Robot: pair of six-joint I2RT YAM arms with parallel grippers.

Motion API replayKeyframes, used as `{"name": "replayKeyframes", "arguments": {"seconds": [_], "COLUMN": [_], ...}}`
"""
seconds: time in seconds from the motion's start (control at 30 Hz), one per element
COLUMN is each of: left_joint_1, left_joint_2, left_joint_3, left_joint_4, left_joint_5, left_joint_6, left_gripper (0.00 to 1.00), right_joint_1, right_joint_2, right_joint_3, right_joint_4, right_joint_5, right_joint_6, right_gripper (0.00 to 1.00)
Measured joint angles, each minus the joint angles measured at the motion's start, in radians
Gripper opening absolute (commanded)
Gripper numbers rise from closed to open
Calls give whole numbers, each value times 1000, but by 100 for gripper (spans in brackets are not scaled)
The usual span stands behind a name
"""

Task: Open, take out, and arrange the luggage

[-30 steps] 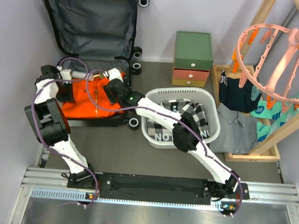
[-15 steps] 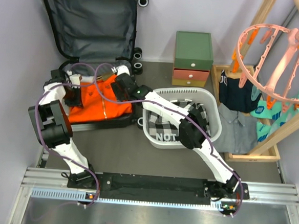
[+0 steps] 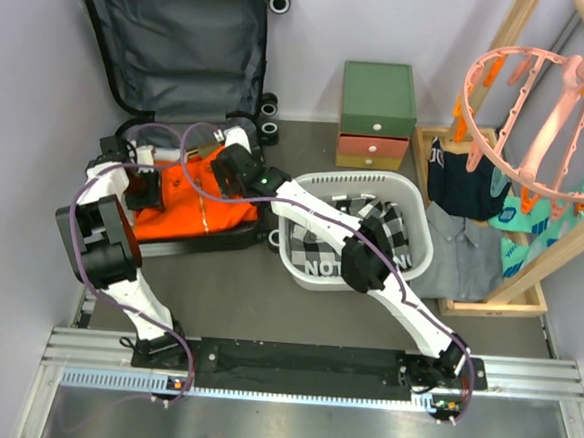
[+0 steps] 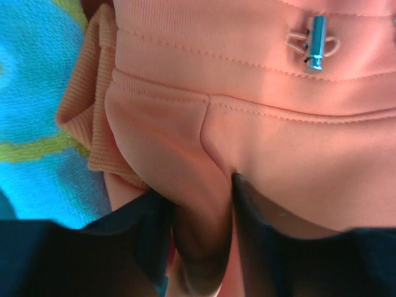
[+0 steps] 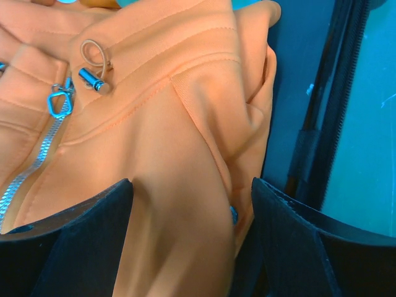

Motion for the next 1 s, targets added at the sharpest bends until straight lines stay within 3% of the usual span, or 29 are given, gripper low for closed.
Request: {"name": "replayKeyframes", "arguments": {"seconds": [0.13,0.27,0.37,0.57,0.67,0.7,0.8,0.83,1.0], "left_joint_1": [0,1,3,11,12,12,13,13,24], "left_joint_2": [31,62,77,97,111,116,132,138,150], "left_joint_3": [6,23,35,55,68,71,82,88,109], "left_joint_4": [0,-2,-8,-23,-32,-35,-44,-48,-74], "left_joint_5": [0,2,14,43,62,74,122,137,196], "left_joint_6": [-8,-16,-22,-25,-24,-24,-26,-22,-11], "left_gripper": [60,61,62,57,45,39,11,0,0], "right_joint_1": [7,7,7,19,19,19,17,14,-10], "right_joint_2": [18,29,42,56,65,66,67,65,27], "right_joint_3": [18,37,53,53,39,34,25,15,-53], "right_joint_4": [-6,-19,-23,-14,-21,-20,-14,-7,37], "right_joint_5": [22,4,-29,-77,-101,-111,-151,-164,-241], "right_joint_6": [-22,-25,-31,-91,-83,-80,-62,-53,-8], "right_gripper": [76,78,74,46,30,18,0,0,0]}}
